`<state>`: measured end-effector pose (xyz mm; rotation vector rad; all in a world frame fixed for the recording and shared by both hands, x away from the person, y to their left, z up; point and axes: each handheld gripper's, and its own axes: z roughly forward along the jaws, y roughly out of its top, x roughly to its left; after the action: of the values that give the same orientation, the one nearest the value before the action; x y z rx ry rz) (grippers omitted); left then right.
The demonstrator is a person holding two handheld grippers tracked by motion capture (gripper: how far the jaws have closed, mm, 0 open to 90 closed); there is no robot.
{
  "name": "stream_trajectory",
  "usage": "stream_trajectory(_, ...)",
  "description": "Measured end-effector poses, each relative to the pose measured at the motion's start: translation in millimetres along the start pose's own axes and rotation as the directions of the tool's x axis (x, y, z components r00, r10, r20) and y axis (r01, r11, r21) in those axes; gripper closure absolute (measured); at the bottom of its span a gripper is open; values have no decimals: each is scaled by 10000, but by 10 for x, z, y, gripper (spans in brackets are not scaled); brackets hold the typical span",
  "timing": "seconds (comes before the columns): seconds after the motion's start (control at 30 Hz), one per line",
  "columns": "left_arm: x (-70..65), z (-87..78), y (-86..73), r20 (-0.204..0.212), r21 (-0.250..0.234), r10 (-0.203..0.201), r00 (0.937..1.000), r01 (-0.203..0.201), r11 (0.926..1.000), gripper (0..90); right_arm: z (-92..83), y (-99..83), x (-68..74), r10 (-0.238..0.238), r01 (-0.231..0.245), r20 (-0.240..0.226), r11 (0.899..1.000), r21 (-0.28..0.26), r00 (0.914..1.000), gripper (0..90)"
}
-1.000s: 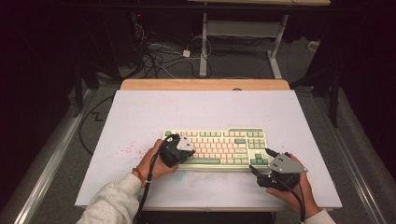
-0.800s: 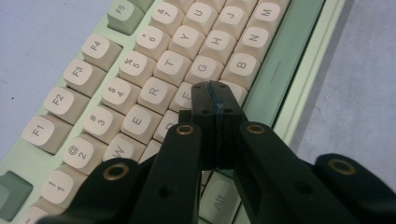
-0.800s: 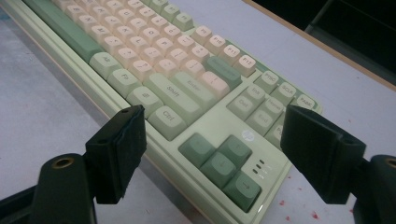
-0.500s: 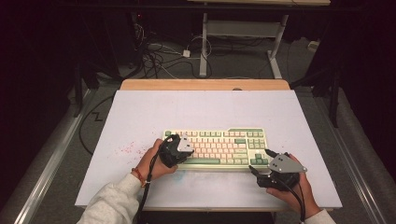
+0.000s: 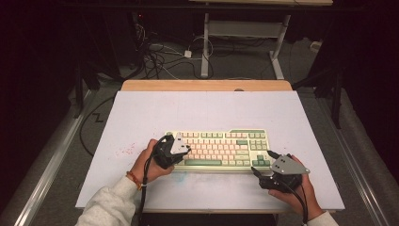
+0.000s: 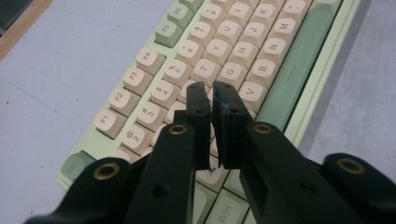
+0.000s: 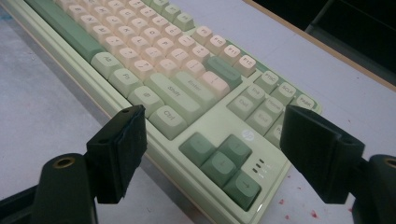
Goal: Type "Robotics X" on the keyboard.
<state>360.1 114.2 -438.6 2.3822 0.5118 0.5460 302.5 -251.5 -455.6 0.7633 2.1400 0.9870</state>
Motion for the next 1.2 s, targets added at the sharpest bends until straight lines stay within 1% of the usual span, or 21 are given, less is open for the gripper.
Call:
stream_trajectory(0.03, 5, -13, -11, 22, -125, 12, 10000, -12, 9999, 818, 1, 0, 1, -1, 1, 5, 10000, 7, 10000, 230)
stream_trajectory(0.07, 8, -24, -19, -42, -191, 89, 10000, -89, 9998, 808, 1, 1, 2, -5, 5, 1, 10000, 5, 10000, 230)
stream_trajectory(0.1, 12, -32, -27, -125, -236, 80, 9999, -82, 9997, 789, 1, 1, 4, 12, -12, -7, 10000, 3, 10000, 230)
stream_trajectory(0.17, 27, -52, -48, 3, -440, -5, 10000, 5, 9990, 753, 3, 0, 3, -23, 23, 12, 10000, 26, 10000, 231)
stream_trajectory(0.2, 28, -62, -57, -82, -477, 33, 10000, -37, 9989, 727, 5, -1, 2, -27, 27, 19, 10000, 36, 10000, 231)
stream_trajectory(0.23, 32, -70, -66, -142, -501, 0, 9999, -7, 9987, 693, 5, -2, 1, -22, 22, 17, 10000, 41, 10000, 232)
stream_trajectory(0.3, 41, -89, -91, -82, -578, 28, 10000, -32, 9983, 622, 6, -3, -1, -29, 29, 24, 10000, 31, 10000, 232)
stream_trajectory(0.33, 39, -100, -104, -138, -609, 29, 9999, -37, 9981, 590, 6, -2, -1, -23, 23, 13, 10000, 25, 10000, 232)
stream_trajectory(0.37, 37, -111, -117, -287, -667, 8, 9996, -28, 9978, 549, 5, -2, 2, -1, 1, 3, 10000, 25, 10000, 232)
stream_trajectory(0.4, 39, -124, -128, -330, -715, -74, 9994, 50, 9974, 485, 5, -1, 3, -5, 5, 21, 10000, 27, 10000, 232)
stream_trajectory(0.43, 39, -134, -140, -338, -755, -142, 9993, 116, 9971, 442, 5, -1, 3, 2, -2, 6, 10000, 21, 10000, 232)
stream_trajectory(0.57, 19, -160, -196, -648, -825, -300, 9974, 246, 9963, 295, 5, -2, 3, 21, -21, -44, 10000, 8, 10000, 232)
stream_trajectory(0.63, 21, -180, -226, -607, -968, -361, 9975, 301, 9948, 237, 4, -6, -3, 29, -29, -47, 10000, -26, 10000, 231)
stream_trajectory(0.67, 20, -192, -241, -664, -1073, -412, 9969, 339, 9936, 226, 4, -8, -8, 55, -55, -61, 10000, -19, 10000, 231)
stream_trajectory(0.77, 17, -232, -280, -929, -1191, -592, 9939, 479, 9917, 198, 2, -9, -12, 79, -79, -45, 10000, -23, 10000, 230)
stream_trajectory(0.8, 16, -248, -297, -1075, -1203, -612, 9923, 481, 9916, 198, 0, -9, -13, 79, -80, -35, 10000, -38, 10000, 230)
stream_trajectory(0.87, 23, -275, -341, -1131, -1238, -711, 9910, 570, 9907, 188, -7, -7, -14, 83, -83, -61, 9999, -80, 9999, 229)
stream_trajectory(0.97, 26, -305, -421, -1308, -1240, -873, 9876, 710, 9897, 180, -8, -4, -13, 100, -101, -66, 9999, -92, 9999, 229)
stream_trajectory(1.0, 26, -313, -448, -1343, -1215, -889, 9869, 726, 9899, 178, -9, -3, -12, 96, -96, -81, 9999, -97, 9999, 229)
stream_trajectory(1.1, 29, -332, -533, -1640, -1099, -878, 9825, 703, 9915, 178, -10, 0, -8, 140, -141, -81, 9998, -107, 9999, 229)
stream_trajectory(1.2, 43, -345, -624, -1673, -1085, -1070, 9801, 896, 9901, 178, -1, 1, -2, 112, -113, -76, 9999, -79, 9999, 229)
